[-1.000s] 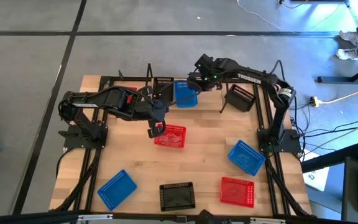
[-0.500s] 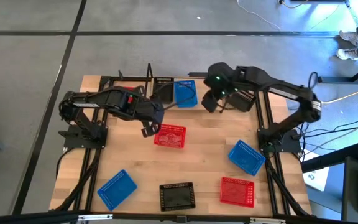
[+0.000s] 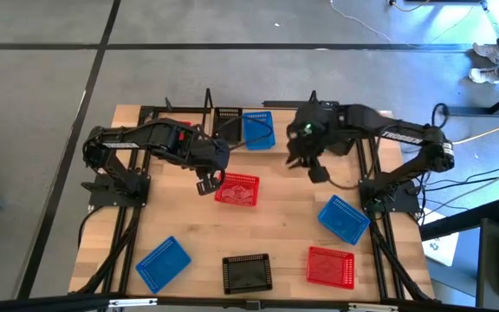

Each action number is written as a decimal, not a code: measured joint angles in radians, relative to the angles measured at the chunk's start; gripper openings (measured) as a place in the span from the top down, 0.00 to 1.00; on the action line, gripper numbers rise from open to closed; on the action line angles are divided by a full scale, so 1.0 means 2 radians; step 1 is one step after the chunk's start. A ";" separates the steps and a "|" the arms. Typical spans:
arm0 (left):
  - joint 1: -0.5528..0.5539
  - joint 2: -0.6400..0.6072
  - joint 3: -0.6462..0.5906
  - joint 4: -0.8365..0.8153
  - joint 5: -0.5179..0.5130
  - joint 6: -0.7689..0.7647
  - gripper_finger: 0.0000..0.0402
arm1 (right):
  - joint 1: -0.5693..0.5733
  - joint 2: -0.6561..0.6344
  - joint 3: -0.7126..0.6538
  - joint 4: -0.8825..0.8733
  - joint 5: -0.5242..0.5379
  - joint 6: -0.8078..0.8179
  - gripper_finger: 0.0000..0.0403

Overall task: Stack baskets on shelf by color
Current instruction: Put the middle red bin on the shelf

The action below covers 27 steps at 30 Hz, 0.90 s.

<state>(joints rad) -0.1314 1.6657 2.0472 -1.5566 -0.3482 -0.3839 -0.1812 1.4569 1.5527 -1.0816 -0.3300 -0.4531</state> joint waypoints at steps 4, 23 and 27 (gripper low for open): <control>0.000 0.000 0.000 0.000 0.000 -0.003 0.90 | 0.011 0.018 -0.043 0.016 -0.017 -0.127 0.82; 0.000 0.000 0.000 0.001 -0.001 -0.043 0.90 | 0.042 0.086 -0.141 0.244 0.008 -0.262 0.82; 0.000 0.000 0.000 0.001 -0.001 -0.054 0.90 | 0.050 0.111 -0.141 0.245 0.007 -0.306 0.82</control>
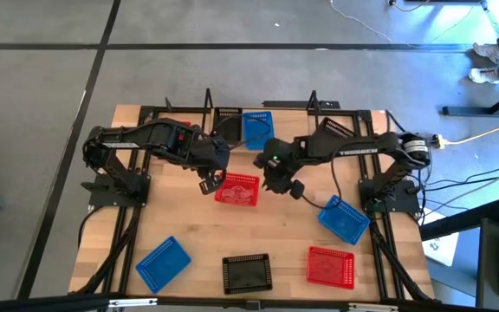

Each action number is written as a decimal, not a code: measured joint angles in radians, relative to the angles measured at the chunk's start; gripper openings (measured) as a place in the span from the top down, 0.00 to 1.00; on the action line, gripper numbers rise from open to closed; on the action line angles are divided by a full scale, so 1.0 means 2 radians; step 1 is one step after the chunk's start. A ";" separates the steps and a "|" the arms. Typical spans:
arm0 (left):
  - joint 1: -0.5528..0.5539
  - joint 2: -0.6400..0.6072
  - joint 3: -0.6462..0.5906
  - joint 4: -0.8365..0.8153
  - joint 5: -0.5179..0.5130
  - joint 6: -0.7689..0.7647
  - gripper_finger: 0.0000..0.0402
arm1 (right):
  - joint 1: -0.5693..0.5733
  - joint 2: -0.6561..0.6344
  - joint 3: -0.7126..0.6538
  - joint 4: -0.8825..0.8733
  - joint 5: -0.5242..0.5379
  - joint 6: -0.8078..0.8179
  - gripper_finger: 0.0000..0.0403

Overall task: Stack baskets on shelf by color
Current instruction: Put the middle red bin on the shelf

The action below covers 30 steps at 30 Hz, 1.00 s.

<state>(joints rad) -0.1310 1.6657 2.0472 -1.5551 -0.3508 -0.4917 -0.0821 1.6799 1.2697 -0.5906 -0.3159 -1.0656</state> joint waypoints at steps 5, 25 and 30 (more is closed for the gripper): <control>0.000 0.000 0.000 0.000 0.000 -0.008 0.90 | 0.005 0.030 0.000 0.007 0.000 -0.028 0.82; 0.000 0.000 0.000 0.000 0.000 -0.016 0.90 | 0.008 0.078 0.000 0.046 0.005 -0.106 0.82; 0.000 0.000 0.000 0.003 0.000 -0.017 0.90 | 0.008 0.094 0.000 0.057 0.006 -0.111 0.82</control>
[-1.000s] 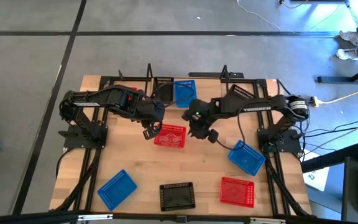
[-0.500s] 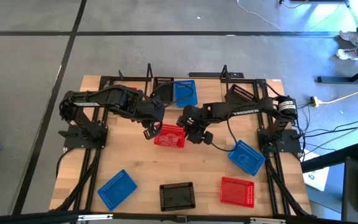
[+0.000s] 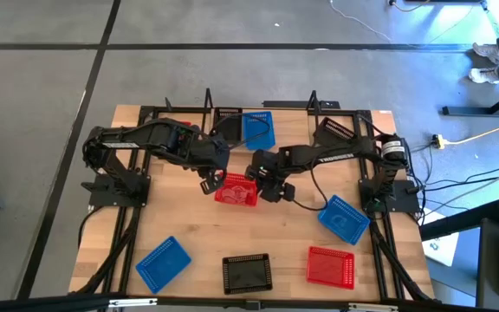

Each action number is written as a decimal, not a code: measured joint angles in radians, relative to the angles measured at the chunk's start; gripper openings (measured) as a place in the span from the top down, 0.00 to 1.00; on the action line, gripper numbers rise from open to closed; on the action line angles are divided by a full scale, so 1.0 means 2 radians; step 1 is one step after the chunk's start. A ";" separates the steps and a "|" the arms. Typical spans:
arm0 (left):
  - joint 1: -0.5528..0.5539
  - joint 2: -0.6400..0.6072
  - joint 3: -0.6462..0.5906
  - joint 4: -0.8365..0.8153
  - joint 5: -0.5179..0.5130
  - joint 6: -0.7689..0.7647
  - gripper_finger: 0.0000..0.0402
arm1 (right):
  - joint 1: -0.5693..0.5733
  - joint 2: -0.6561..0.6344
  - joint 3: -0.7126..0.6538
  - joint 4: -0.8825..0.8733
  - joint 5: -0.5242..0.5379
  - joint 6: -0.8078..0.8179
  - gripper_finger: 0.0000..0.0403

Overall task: Stack baskets on shelf by color
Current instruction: Put the middle red bin on the shelf

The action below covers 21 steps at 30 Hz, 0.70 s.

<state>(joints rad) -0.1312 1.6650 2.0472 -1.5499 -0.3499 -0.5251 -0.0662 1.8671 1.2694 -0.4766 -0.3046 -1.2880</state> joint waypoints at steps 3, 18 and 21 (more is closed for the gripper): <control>0.000 0.000 0.000 0.002 0.000 0.000 0.90 | 0.000 0.003 0.000 0.008 0.000 -0.002 0.82; 0.000 0.000 0.000 0.009 0.001 0.000 0.90 | 0.000 0.044 0.000 0.013 0.015 0.000 0.82; 0.000 0.000 0.000 0.009 0.001 0.000 0.90 | 0.000 0.047 0.000 0.015 0.035 0.021 0.82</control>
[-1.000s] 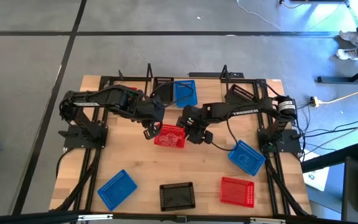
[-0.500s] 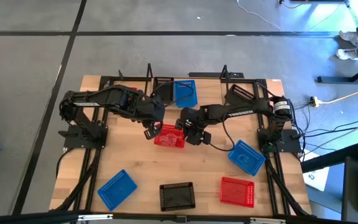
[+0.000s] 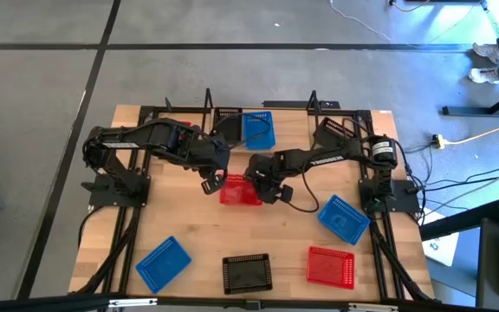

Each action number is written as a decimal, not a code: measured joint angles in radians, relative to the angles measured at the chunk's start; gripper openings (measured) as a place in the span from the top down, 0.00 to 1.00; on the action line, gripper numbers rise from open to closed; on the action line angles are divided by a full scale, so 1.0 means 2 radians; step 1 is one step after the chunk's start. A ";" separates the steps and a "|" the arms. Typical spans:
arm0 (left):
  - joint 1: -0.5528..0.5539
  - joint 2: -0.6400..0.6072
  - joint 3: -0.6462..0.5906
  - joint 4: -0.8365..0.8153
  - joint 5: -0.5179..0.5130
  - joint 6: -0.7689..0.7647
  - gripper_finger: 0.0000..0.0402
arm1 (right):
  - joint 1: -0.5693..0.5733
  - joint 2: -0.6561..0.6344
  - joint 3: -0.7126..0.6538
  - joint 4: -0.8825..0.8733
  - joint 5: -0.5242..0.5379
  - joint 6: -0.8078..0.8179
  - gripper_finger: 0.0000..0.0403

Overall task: Stack baskets on shelf by color
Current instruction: Put the middle red bin on the shelf

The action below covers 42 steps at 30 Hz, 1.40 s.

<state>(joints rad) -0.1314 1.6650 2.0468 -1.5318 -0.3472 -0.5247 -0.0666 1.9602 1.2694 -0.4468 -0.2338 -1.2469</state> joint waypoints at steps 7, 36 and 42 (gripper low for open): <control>0.000 0.000 0.000 0.000 0.001 0.000 0.90 | 0.000 -0.003 0.011 -0.015 0.047 0.131 0.97; -0.016 -0.009 0.000 -0.003 -0.036 0.032 0.90 | 0.055 -0.004 0.307 -0.385 0.159 0.496 1.00; -0.033 -0.037 0.000 -0.009 -0.079 0.032 0.90 | 0.053 -0.005 0.351 -0.486 0.260 0.580 1.00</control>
<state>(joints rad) -0.1974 1.5908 2.0460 -1.5501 -0.5054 -0.4606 0.0396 1.9508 1.9720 -1.4186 0.2857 -0.0876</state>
